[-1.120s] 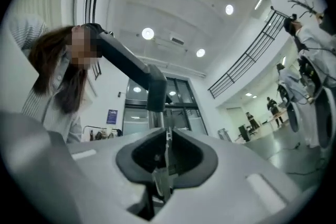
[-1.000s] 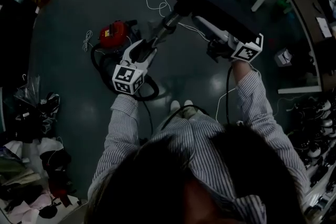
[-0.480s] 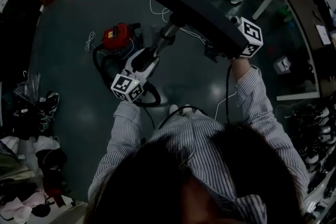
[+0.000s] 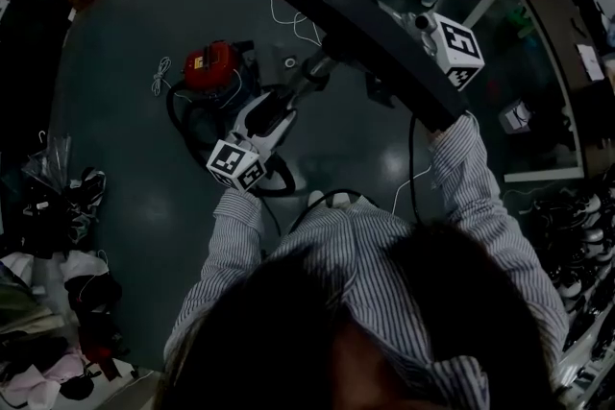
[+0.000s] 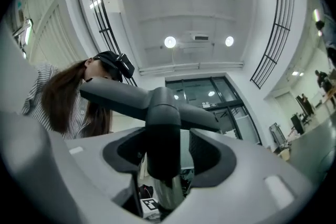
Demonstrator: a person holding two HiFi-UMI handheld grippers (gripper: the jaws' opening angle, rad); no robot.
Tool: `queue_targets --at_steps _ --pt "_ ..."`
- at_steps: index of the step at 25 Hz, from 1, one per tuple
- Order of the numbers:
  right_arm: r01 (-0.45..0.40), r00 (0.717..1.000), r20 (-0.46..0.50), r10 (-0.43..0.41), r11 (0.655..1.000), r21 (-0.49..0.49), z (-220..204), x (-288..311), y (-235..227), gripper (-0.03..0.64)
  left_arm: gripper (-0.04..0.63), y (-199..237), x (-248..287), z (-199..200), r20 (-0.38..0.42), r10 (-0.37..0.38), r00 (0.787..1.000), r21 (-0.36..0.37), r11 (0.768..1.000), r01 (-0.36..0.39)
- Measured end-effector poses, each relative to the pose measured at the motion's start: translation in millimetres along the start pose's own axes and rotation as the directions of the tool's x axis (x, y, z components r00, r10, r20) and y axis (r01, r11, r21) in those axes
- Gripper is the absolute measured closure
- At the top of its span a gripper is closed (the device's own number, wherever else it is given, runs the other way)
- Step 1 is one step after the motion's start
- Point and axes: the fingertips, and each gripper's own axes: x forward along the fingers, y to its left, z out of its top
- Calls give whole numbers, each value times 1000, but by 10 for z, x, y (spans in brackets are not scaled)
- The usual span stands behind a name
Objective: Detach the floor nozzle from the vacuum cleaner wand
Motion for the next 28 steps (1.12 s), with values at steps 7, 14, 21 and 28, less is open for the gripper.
queue_targets --at_steps 7,14,21,28 --pt "-5 999 -46 3 999 -44 -54 -28 -43 434 393 33 20 -59 -15 -6 1000 -2 1000 6" --pt "43 996 -68 -50 995 -95 -89 -18 -101 436 390 124 223 -127 -144 36 989 97 995 -22" --pt "107 992 -61 -114 988 -115 -86 42 -142 436 388 104 452 35 -160 58 985 238 971 -19" --pt "140 988 -48 -146 984 -106 -141 -64 -198 436 371 -44 816 184 -183 17 983 338 940 47"
